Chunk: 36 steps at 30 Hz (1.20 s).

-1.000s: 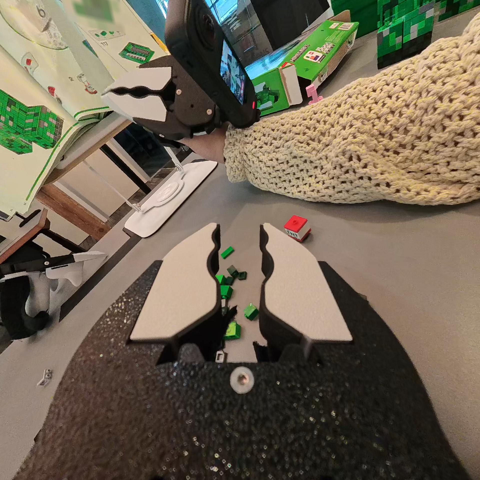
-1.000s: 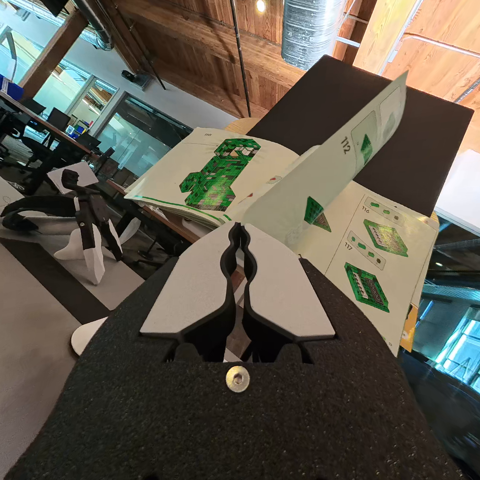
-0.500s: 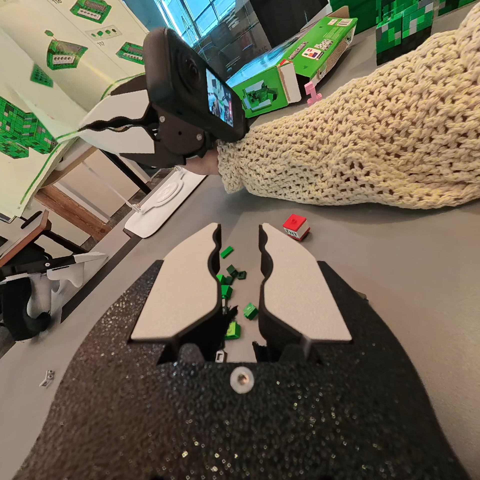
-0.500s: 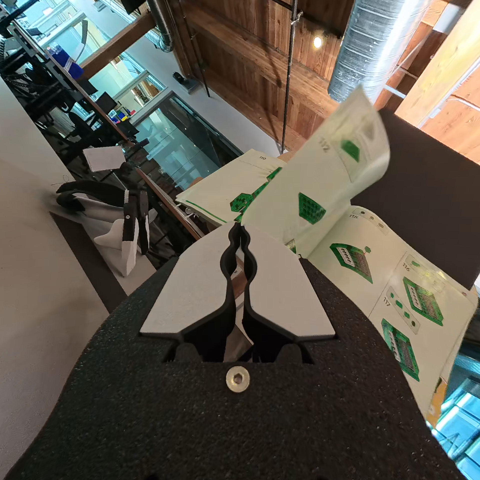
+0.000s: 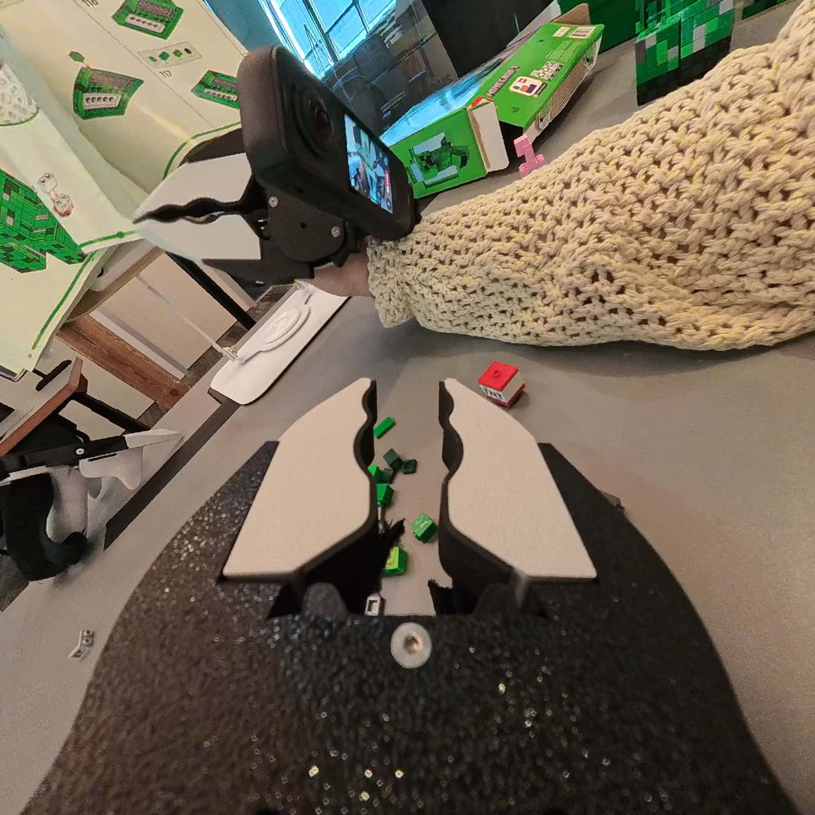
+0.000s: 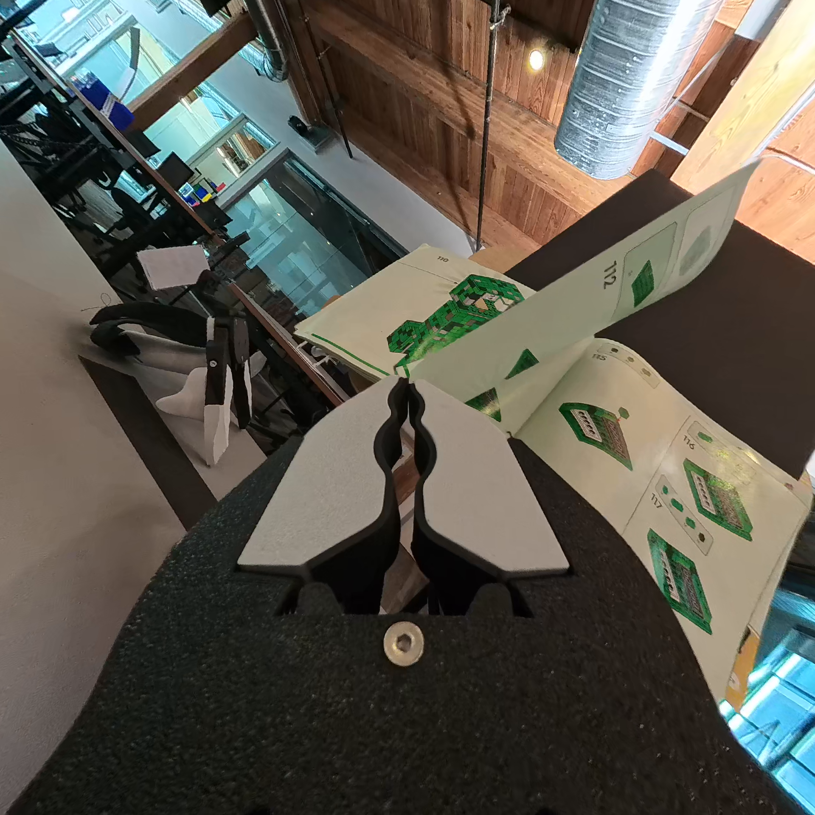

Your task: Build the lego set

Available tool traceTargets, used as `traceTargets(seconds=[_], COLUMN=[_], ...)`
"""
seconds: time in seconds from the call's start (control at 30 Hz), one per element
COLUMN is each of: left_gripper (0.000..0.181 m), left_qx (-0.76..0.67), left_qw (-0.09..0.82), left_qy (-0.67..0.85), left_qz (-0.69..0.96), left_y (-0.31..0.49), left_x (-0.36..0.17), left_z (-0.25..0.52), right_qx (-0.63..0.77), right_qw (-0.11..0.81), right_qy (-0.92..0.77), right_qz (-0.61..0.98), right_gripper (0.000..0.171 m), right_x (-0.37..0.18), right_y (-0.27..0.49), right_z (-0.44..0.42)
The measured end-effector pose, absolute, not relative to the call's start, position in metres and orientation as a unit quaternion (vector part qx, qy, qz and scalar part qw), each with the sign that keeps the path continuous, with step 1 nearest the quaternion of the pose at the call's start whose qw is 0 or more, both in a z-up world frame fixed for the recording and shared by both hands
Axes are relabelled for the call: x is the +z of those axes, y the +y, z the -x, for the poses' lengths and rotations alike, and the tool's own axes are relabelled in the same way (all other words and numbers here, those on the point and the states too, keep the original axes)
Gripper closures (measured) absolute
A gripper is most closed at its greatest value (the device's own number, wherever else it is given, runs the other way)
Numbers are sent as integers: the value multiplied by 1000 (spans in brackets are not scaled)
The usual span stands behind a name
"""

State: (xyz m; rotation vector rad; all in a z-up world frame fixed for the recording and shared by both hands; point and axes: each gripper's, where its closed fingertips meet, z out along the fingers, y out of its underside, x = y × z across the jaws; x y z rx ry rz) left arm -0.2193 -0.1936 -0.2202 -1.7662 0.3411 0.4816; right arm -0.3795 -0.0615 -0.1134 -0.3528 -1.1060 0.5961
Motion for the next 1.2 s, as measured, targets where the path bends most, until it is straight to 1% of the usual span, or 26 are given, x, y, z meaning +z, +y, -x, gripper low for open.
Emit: traceTargets(seconds=[0.1,0.23,0.37,0.5,0.63,1.0,1.07,1.13,1.2], left_gripper=[155,155,156,156,157,157,157,157,157], left_qx=[208,208,210,210,211,213,214,214,213], left_qw=[596,595,593,593,591,590,590,591,592], left_qy=[148,151,152,152,153,154,152,152,152], left_qz=[761,762,763,763,763,763,763,763,762], left_y=[-194,-194,-194,-194,-195,-195,-195,-195,-196], left_x=[-221,-221,-222,-222,-222,-223,-222,-222,-222], left_z=[219,219,219,219,219,219,220,220,220], right_qx=[300,379,379,400,462,477,469,456,453], right_qw=[798,789,793,782,746,738,748,760,747], right_qy=[-480,-366,-307,-267,-232,-229,-264,-320,-393], right_qz=[205,316,365,396,419,420,387,335,288], right_gripper=[171,171,171,171,171,171,171,171,171], right_x=[-106,-91,-91,-96,-101,-99,-87,-74,-71], right_y=[-41,19,61,82,92,87,66,27,-19], right_z=[372,345,323,312,308,312,319,335,358])
